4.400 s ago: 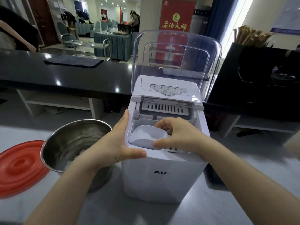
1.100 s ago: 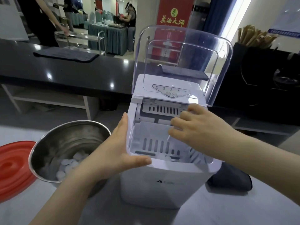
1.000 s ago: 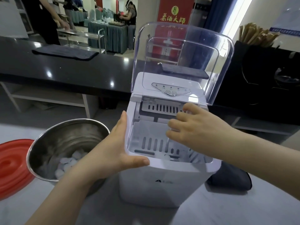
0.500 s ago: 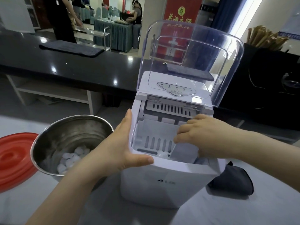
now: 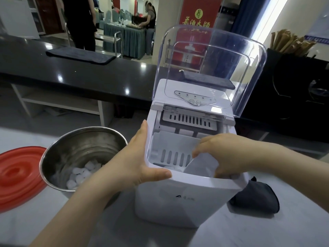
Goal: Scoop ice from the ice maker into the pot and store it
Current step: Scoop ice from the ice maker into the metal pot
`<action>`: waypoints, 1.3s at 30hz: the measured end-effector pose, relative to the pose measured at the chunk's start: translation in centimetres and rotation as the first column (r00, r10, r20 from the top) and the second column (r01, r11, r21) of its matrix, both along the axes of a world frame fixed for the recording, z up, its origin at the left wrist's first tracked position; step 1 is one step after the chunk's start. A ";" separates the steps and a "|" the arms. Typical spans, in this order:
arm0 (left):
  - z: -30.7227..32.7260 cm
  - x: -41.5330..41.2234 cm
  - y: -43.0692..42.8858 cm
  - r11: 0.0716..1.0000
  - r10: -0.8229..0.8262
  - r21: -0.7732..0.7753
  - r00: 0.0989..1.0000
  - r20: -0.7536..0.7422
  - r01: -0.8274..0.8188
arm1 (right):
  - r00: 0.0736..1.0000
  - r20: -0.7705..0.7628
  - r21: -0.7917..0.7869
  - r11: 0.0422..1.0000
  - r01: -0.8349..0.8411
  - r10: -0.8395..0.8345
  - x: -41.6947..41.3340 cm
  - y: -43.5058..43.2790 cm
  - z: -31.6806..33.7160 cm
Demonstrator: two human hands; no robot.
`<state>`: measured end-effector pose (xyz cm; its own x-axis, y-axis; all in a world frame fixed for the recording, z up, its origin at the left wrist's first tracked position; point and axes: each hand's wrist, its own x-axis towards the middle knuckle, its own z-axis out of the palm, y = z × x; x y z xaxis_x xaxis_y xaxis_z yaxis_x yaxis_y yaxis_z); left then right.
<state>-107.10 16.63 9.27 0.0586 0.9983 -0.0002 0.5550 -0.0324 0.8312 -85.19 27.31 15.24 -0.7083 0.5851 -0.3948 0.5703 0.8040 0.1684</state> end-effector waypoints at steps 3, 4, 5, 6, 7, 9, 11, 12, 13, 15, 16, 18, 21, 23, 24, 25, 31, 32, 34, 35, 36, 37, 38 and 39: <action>-0.1 0.0 0.1 1.000 -0.005 0.007 1.000 0.007 0.005 | 0.998 -0.062 -0.013 1.000 0.011 -0.012 -0.1 0.0 -0.6; -0.1 0.0 0.1 1.000 -0.004 0.009 1.000 0.010 0.004 | 0.997 -0.075 -0.014 1.000 0.011 -0.013 -0.1 -0.1 -0.8; -0.1 0.0 0.1 1.000 -0.004 0.008 1.000 0.012 0.004 | 0.996 -0.083 -0.008 1.000 0.010 -0.011 -0.2 -0.1 -1.0; -0.1 0.0 0.1 1.000 -0.002 0.008 1.000 0.014 0.001 | 0.996 -0.087 0.000 1.000 0.009 -0.009 -0.1 -0.1 -1.1; -0.1 0.0 0.1 1.000 0.001 0.007 1.000 0.017 -0.001 | 0.996 -0.090 0.004 1.000 0.007 -0.006 -0.1 -0.1 -1.1; -0.1 0.0 0.0 1.000 0.004 0.011 1.000 0.018 -0.004 | 0.996 -0.094 -0.011 1.000 0.005 -0.006 0.1 0.0 -1.1; 0.0 0.1 0.0 1.000 0.004 0.012 1.000 0.010 -0.004 | 0.995 -0.094 -0.020 1.000 0.012 -0.014 0.3 0.0 -1.0; 0.0 0.1 0.0 1.000 0.005 0.013 1.000 0.008 -0.006 | 0.995 -0.093 -0.009 1.000 0.019 -0.020 0.2 0.1 -1.0; 0.0 0.1 0.0 1.000 0.009 0.012 1.000 0.008 -0.009 | 0.996 -0.089 0.025 0.999 0.023 -0.020 0.1 0.1 -1.1; 0.0 0.1 0.0 1.000 0.010 0.012 1.000 0.010 -0.010 | 0.996 -0.084 0.116 0.993 0.016 -0.006 -0.1 0.2 -1.2; 0.0 0.2 0.0 1.000 0.008 0.012 1.000 0.011 -0.008 | 0.996 -0.092 0.125 0.992 0.018 -0.007 -0.1 0.3 -1.3; 0.1 0.2 0.0 1.000 0.007 0.009 1.000 0.015 -0.007 | 0.994 -0.111 0.070 0.997 0.029 -0.021 -0.3 0.1 -1.6; 0.1 0.2 -0.1 1.000 0.008 0.017 1.000 0.012 -0.008 | 0.990 -0.138 0.007 1.000 -0.008 0.009 -0.9 -0.4 -2.2; 0.0 0.2 -0.1 1.000 0.012 0.017 1.000 0.016 -0.012 | 0.986 -0.165 0.000 1.000 -0.011 0.011 -1.5 -0.6 -2.3; 0.0 0.2 -0.1 1.000 0.014 0.017 1.000 0.017 -0.014 | 0.985 -0.171 0.003 1.000 -0.006 0.006 -1.7 -0.5 -2.4; 0.0 0.2 -0.1 1.000 0.015 0.018 1.000 0.013 -0.016 | 0.984 -0.179 0.002 1.000 -0.003 0.004 -1.8 -0.4 -2.3; 0.0 0.2 -0.1 1.000 0.020 0.012 1.000 0.008 -0.020 | 0.967 -0.233 -0.117 0.990 0.078 -0.103 -1.7 -0.3 -3.0; 0.0 0.2 -0.1 1.000 0.017 0.014 1.000 0.010 -0.017 | 0.960 -0.261 -0.117 0.991 0.071 -0.100 -1.9 -0.4 -3.4; -0.1 0.2 0.0 1.000 0.009 0.021 1.000 0.016 -0.009 | 0.948 -0.305 -0.098 0.993 0.064 -0.091 -2.6 -0.6 -3.7; -0.1 0.3 0.0 1.000 0.008 0.025 1.000 0.019 -0.008 | 0.947 -0.308 -0.088 0.994 0.065 -0.089 -2.9 -0.8 -3.7; -0.1 0.2 0.0 1.000 0.008 0.028 1.000 0.021 -0.009 | 0.949 -0.302 -0.081 0.994 0.069 -0.091 -3.2 -0.8 -3.7; -0.1 0.2 0.0 1.000 0.009 0.028 1.000 0.020 -0.009 | 0.949 -0.300 -0.078 0.994 0.074 -0.094 -3.3 -0.9 -3.6; -0.2 0.2 0.0 1.000 0.008 0.028 1.000 0.017 -0.009 | 0.946 -0.306 -0.085 0.993 0.085 -0.107 -3.3 -1.0 -3.5; -0.2 0.2 0.1 1.000 0.008 0.029 1.000 0.016 -0.008 | 0.937 -0.327 -0.100 0.990 0.099 -0.127 -3.1 -1.1 -3.5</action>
